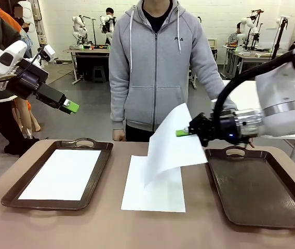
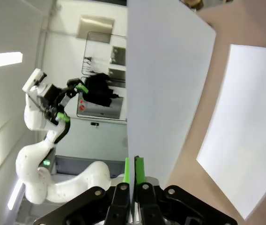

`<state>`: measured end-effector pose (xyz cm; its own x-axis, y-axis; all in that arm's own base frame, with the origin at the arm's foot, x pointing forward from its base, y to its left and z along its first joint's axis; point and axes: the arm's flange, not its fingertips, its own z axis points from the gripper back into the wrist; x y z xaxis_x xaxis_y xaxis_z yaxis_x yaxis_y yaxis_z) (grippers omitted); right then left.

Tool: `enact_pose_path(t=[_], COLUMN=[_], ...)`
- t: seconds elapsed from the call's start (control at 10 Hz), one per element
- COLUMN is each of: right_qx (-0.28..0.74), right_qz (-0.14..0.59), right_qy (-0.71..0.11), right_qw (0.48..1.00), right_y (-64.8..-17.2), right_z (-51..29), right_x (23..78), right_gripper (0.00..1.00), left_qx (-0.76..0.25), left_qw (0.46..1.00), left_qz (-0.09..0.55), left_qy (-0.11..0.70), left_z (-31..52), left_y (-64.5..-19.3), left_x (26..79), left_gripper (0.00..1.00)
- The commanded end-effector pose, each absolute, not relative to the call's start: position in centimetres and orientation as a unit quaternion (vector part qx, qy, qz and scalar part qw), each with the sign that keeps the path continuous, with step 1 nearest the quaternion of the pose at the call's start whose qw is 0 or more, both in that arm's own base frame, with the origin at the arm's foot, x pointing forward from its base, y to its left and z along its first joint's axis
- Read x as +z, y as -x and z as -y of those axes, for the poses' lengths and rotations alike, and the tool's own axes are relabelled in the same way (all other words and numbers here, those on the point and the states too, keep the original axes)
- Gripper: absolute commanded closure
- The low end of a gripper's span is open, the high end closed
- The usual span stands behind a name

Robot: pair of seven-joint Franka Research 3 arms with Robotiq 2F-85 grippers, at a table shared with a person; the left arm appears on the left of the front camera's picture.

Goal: Sort the A4 documents.
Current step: Place the A4 Paper in the designated Handle tray.

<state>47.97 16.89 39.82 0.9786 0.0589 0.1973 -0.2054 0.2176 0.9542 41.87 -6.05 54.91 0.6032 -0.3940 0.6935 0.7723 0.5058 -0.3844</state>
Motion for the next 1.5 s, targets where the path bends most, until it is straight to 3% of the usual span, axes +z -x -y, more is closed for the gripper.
enact_pose_path(t=[0.0, 0.2, 0.5, 0.9, 1.4], right_qx=[0.099, 0.101, 0.101, 0.086, 0.061], right_qz=[0.063, 0.042, 0.052, -0.009, 0.012], right_qy=[-0.566, -0.526, -0.534, -0.528, -0.465], right_qw=[0.816, 0.843, 0.838, 0.845, 0.883], right_y=[-45.8, -45.2, -45.4, -46.5, -46.5], right_z=[-12.6, -8.0, -1.7, 3.1, 8.2], right_x=[41.5, 41.3, 39.0, 31.9, 30.6], right_gripper=[0.99, 0.99, 0.99, 0.99, 0.99], left_qx=[-0.357, -0.357, -0.357, -0.357, -0.357], left_qw=[0.824, 0.824, 0.824, 0.824, 0.824], left_qz=[0.269, 0.269, 0.269, 0.269, 0.269], left_qy=[0.348, 0.348, 0.348, 0.348, 0.348], left_z=[5.9, 5.9, 5.9, 5.9, 5.9], left_y=[-41.8, -41.8, -41.8, -41.8, -41.8], left_x=[55.0, 55.0, 55.0, 55.0, 55.0], left_gripper=[0.00, 0.00, 0.00, 0.00, 0.00])
